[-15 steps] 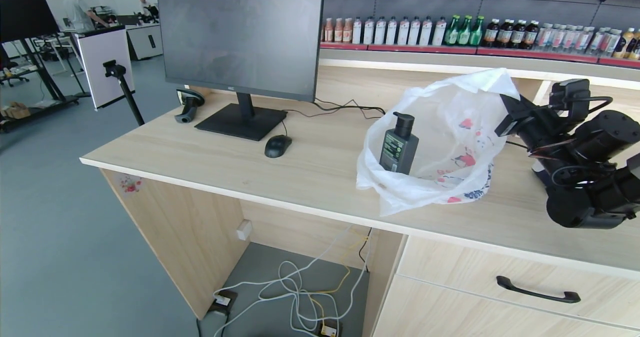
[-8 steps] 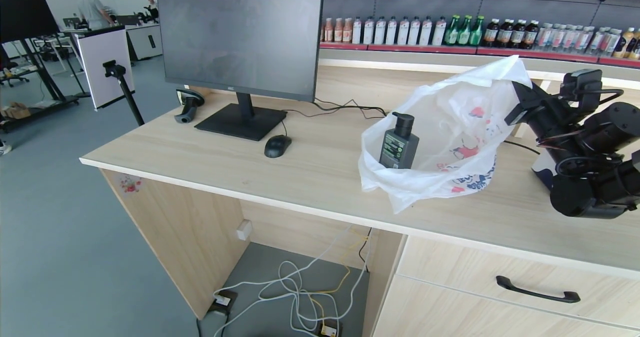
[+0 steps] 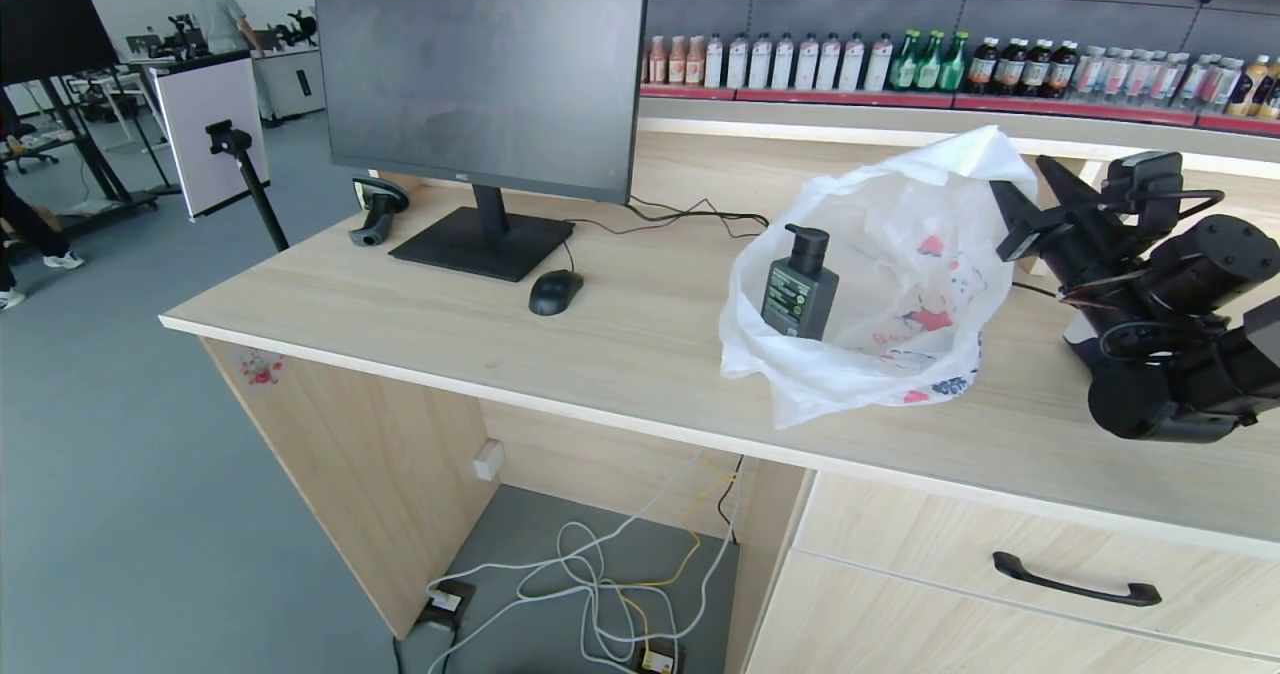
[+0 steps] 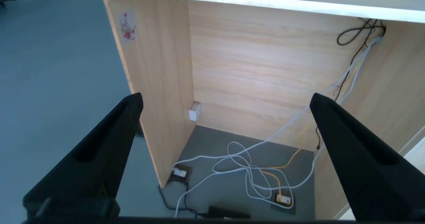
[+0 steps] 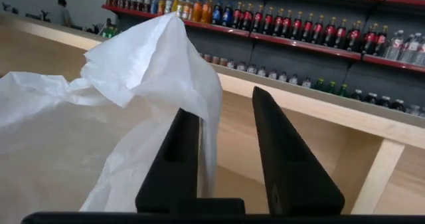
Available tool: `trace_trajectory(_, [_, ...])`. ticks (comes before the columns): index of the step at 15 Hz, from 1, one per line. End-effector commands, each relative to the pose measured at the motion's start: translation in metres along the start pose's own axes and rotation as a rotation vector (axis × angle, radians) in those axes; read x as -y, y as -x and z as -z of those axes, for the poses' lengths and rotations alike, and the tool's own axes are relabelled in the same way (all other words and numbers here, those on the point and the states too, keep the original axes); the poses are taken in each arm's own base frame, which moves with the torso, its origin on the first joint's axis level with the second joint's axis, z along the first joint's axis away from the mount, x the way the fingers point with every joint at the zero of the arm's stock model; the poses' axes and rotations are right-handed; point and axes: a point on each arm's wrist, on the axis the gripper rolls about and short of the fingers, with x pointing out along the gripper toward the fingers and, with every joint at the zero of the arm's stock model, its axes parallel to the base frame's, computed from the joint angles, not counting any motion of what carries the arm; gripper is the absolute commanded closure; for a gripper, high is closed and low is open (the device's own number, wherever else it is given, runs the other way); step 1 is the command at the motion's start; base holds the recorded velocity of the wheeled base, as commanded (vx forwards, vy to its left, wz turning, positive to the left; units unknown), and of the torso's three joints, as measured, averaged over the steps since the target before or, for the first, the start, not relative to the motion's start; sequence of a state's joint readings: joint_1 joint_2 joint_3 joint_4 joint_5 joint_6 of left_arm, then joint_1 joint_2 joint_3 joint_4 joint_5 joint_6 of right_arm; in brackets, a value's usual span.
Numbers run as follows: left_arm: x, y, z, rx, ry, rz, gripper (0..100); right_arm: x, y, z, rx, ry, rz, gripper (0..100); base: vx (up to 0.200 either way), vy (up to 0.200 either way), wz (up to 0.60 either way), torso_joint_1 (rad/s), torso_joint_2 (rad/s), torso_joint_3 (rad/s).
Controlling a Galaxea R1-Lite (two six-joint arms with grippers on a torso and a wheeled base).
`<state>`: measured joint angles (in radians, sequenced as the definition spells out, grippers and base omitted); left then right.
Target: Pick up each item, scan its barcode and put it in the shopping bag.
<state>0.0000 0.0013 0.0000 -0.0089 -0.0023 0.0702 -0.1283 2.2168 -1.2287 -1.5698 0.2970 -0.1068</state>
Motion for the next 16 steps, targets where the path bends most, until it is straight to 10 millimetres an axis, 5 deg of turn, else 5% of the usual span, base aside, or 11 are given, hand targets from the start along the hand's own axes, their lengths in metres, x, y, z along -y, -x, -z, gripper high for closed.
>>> trace_trajectory(1, [0.0, 0.0, 0.0, 0.0, 0.0, 0.001, 0, -0.001, 0.002, 0.003, -0.01, -0.002, -0.01, 0, 0.0, 0.0, 0.0, 0.0, 0.0, 0.0])
trace_trajectory(9, [0.0, 0.0, 0.0, -0.002, 0.012, -0.001, 0, -0.011, 0.011, -0.036, 0.025, 0.0, -0.156, 0, 0.0, 0.0, 0.0, 0.0, 0.0, 0.0])
trace_trajectory(16, [0.0, 0.0, 0.0, -0.001, 0.018, 0.001, 0, -0.037, 0.1, -0.074, -0.183, -0.07, -0.197, 0, 0.0, 0.0, 0.0, 0.0, 0.0, 0.0])
